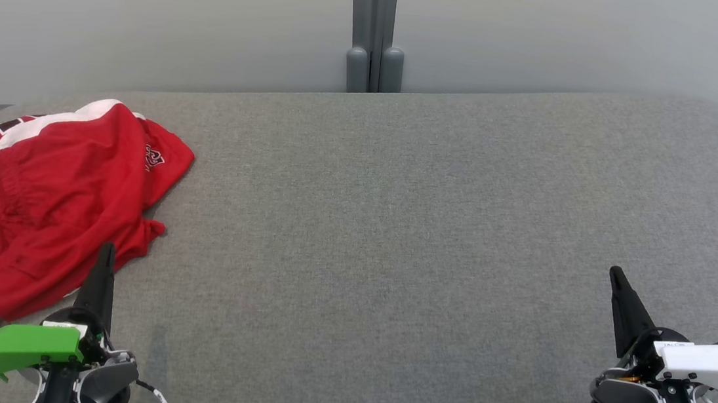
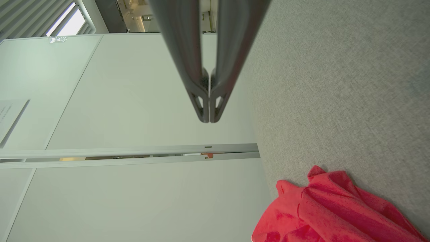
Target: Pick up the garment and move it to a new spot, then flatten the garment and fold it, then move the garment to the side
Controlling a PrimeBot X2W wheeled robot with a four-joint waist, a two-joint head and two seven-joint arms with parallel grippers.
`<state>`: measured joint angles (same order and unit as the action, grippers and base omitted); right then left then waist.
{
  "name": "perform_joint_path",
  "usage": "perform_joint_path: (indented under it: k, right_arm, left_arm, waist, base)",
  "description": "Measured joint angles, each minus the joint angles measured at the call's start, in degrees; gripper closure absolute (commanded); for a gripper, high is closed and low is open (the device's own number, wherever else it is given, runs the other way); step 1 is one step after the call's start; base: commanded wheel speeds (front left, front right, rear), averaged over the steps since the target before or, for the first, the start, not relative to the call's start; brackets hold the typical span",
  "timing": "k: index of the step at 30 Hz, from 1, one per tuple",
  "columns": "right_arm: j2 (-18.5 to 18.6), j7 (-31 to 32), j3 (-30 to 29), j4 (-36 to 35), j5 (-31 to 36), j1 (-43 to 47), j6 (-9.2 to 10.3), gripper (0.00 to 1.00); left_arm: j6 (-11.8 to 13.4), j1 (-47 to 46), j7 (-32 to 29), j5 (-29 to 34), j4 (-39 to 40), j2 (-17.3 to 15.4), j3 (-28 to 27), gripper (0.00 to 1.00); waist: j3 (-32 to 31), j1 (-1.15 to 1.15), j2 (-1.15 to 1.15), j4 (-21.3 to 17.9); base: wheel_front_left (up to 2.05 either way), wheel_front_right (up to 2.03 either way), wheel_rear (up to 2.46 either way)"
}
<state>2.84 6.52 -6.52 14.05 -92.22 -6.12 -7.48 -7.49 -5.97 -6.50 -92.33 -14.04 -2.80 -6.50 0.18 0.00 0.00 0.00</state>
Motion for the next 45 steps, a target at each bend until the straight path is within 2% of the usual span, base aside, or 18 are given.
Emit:
perform_joint_path:
  k: [45]
  right_arm:
    - [0.00, 0.00, 0.00, 0.00, 0.00, 0.00, 0.00, 1.00]
  left_arm:
    - [0.00, 0.00, 0.00, 0.00, 0.00, 0.00, 0.00, 1.00]
  waist:
    - [0.00, 0.00, 0.00, 0.00]
  base:
    - [0.00, 0.00, 0.00]
